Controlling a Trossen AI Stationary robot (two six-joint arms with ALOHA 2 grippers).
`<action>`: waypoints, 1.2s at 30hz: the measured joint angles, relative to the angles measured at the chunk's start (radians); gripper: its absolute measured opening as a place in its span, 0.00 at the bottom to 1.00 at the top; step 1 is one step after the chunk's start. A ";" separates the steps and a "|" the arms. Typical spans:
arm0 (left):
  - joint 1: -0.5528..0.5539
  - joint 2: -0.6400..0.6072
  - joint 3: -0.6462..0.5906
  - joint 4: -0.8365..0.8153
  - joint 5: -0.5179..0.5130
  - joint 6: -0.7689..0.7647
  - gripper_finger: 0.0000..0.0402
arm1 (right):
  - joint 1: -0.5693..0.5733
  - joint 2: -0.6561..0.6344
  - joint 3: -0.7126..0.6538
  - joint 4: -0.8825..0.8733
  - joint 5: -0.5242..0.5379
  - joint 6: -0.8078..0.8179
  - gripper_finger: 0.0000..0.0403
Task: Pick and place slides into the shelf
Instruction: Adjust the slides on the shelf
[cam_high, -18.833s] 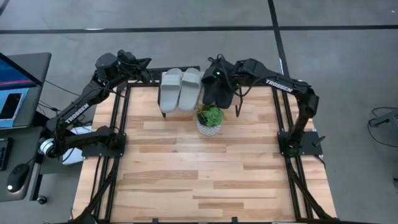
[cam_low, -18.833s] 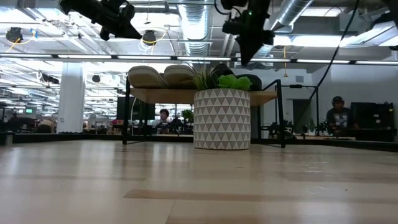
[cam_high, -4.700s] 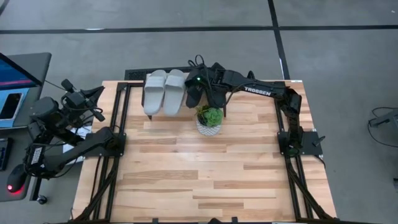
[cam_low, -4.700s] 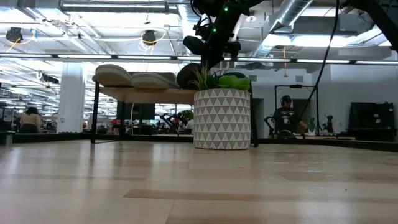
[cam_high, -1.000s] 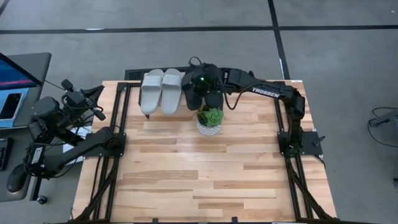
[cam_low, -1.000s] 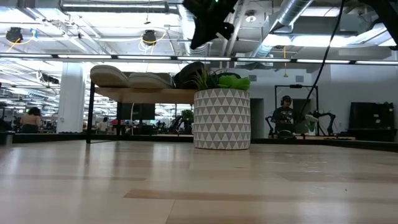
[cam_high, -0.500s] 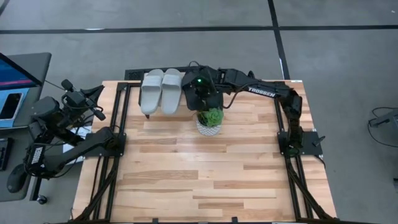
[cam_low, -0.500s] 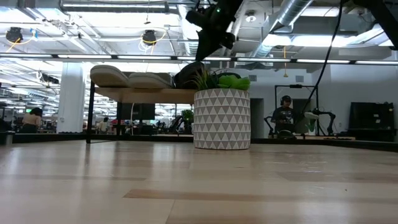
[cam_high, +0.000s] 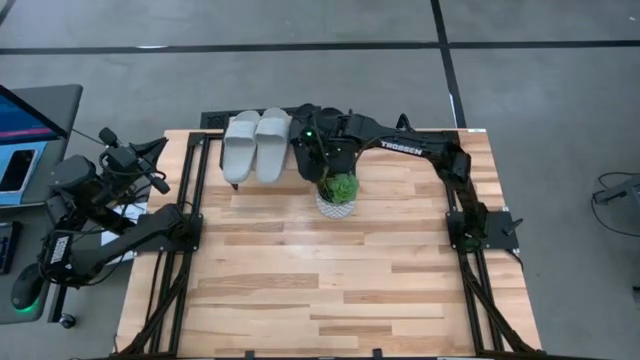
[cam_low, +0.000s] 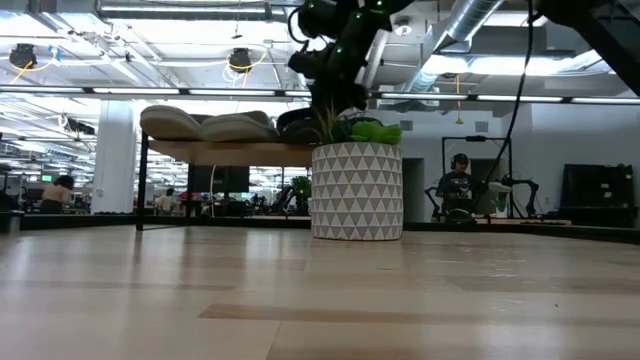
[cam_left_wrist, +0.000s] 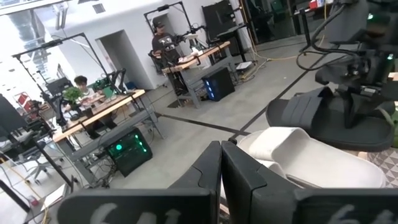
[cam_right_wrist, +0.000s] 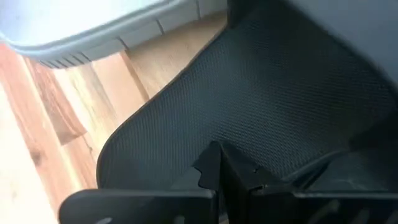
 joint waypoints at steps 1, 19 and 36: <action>0.000 0.000 0.000 -0.003 0.000 0.000 0.00 | 0.001 0.005 0.000 0.008 -0.006 0.007 0.00; 0.000 0.000 0.000 -0.006 0.000 0.000 0.00 | -0.017 -0.027 -0.010 0.073 -0.040 0.012 0.00; 0.000 0.000 0.000 -0.006 0.000 0.000 0.00 | -0.009 -0.096 -0.011 0.111 0.081 -0.024 0.00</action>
